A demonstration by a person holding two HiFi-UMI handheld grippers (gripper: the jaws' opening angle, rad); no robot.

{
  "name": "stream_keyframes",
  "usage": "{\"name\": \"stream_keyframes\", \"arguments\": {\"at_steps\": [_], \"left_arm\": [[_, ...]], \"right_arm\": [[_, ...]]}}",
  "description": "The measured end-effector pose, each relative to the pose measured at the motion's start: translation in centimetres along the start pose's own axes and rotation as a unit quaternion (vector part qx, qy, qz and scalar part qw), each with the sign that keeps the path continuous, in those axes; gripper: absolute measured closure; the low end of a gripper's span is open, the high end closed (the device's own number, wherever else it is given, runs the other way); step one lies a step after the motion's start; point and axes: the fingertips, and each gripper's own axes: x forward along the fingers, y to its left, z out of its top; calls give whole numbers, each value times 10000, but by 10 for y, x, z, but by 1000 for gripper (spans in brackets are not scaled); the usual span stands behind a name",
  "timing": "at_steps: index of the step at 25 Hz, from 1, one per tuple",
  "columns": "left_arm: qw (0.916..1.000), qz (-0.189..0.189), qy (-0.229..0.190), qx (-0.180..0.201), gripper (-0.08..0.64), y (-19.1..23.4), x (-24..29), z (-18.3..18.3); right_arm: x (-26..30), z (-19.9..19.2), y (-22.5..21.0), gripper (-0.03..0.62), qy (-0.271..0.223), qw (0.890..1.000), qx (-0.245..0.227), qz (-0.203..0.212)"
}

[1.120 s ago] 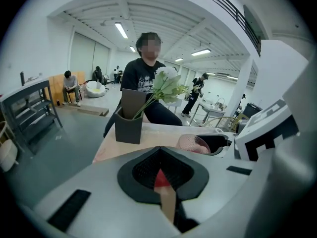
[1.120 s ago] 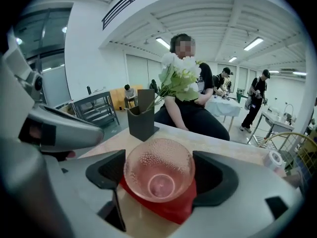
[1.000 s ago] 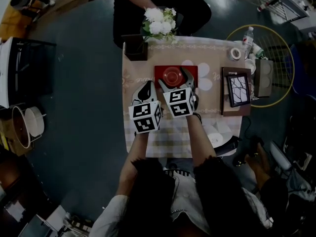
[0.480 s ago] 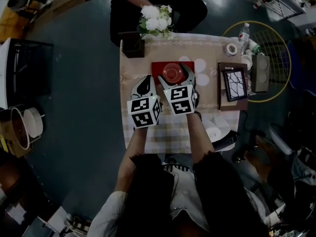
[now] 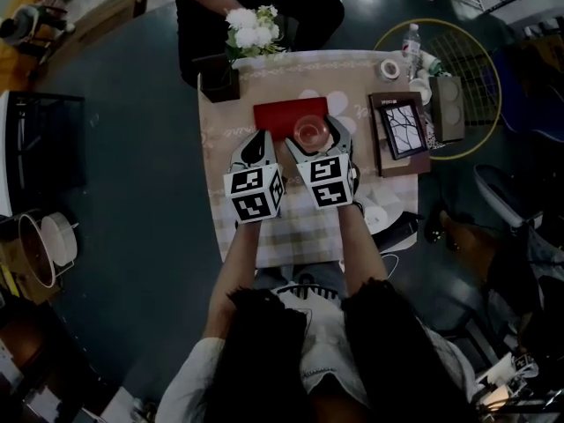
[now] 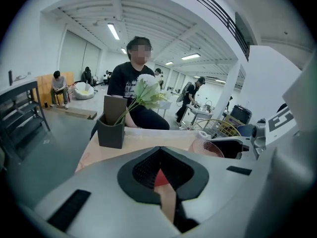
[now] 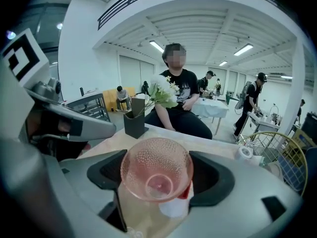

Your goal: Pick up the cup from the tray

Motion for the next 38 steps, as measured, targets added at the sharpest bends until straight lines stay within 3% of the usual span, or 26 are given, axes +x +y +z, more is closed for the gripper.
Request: {"name": "stream_keyframes", "arguments": {"at_steps": [5, 18, 26, 30, 38], "left_arm": [[9995, -298, -57, 35, 554, -18, -4, -6], [9991, -361, 208, 78, 554, -26, -8, -48], [9993, -287, 230, 46, 554, -20, -11, -53], [9994, -273, 213, 65, 554, -18, -15, -53], [9995, -313, 41, 40, 554, -24, -26, -42]], "right_arm": [[-15, -28, 1, 195, 95, 9996, 241, -148], [-18, -78, 20, 195, 126, 9992, 348, -120], [-18, -76, 22, 193, -136, 9995, 238, -177], [-19, -74, 22, 193, -176, 9990, 401, -124], [-41, -43, 20, 192, -517, 9972, 516, -133]]}}
